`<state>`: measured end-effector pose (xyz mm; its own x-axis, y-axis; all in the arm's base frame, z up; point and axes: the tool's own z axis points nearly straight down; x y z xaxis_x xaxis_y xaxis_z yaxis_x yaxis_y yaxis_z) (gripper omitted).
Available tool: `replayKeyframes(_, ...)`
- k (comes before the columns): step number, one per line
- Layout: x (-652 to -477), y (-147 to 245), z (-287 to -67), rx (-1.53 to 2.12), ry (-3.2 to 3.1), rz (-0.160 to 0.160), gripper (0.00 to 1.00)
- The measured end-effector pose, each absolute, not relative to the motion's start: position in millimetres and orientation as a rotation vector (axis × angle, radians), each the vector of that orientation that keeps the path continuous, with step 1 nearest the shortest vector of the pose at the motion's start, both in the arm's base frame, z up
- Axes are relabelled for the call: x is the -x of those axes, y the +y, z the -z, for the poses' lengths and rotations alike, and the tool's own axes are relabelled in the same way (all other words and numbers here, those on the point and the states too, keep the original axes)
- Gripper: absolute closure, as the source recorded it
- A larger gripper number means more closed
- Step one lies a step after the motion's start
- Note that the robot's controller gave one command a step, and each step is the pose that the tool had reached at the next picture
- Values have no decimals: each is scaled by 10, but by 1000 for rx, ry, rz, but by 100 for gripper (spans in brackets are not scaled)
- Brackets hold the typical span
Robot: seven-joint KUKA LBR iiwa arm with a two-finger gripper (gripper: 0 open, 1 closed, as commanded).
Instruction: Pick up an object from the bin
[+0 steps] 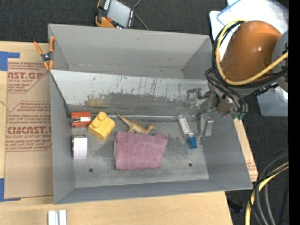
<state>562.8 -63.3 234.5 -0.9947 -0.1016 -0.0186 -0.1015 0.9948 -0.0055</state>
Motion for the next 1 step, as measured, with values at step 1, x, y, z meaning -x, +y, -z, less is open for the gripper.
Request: replayKeyframes(1, -5506, 9, -1374, 153, 3131, -6, 0)
